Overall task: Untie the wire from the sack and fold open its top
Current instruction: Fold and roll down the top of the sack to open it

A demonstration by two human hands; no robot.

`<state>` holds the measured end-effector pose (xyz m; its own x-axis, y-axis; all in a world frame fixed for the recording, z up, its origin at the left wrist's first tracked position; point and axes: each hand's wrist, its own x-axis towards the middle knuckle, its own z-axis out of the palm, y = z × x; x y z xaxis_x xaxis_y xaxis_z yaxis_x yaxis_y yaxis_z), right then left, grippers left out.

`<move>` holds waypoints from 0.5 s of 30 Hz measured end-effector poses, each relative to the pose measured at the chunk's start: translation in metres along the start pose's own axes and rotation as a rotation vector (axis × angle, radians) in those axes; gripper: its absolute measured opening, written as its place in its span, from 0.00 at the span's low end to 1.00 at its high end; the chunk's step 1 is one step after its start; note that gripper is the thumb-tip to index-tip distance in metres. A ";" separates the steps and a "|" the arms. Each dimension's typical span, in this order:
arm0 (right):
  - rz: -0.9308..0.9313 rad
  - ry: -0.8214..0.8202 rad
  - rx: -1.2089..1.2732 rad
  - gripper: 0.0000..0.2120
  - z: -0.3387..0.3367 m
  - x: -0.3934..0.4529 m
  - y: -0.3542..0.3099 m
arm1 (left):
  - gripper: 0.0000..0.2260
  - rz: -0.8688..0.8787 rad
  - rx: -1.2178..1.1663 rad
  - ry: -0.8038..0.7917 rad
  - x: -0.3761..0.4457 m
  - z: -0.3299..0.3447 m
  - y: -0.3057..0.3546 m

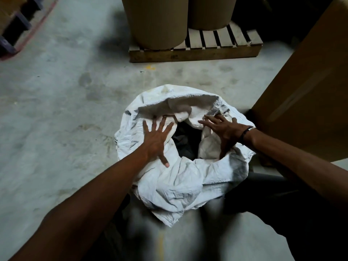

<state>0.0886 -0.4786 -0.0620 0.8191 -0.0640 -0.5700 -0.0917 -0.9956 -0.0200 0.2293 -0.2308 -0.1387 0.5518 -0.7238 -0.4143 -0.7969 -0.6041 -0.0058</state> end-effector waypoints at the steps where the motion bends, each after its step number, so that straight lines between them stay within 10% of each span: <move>1: 0.044 -0.020 -0.027 0.75 0.001 0.000 0.001 | 0.78 0.003 0.046 0.007 -0.003 0.002 -0.008; 11: 0.028 -0.054 0.006 0.74 -0.010 0.010 0.026 | 0.75 0.030 0.292 -0.140 -0.008 -0.024 -0.037; 15: -0.116 0.102 0.095 0.53 -0.011 0.004 0.014 | 0.40 0.030 -0.071 0.001 -0.022 -0.047 -0.014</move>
<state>0.0963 -0.4938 -0.0557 0.8799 0.0390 -0.4735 -0.0429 -0.9860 -0.1610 0.2397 -0.2218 -0.0867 0.5278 -0.7426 -0.4123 -0.7940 -0.6038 0.0711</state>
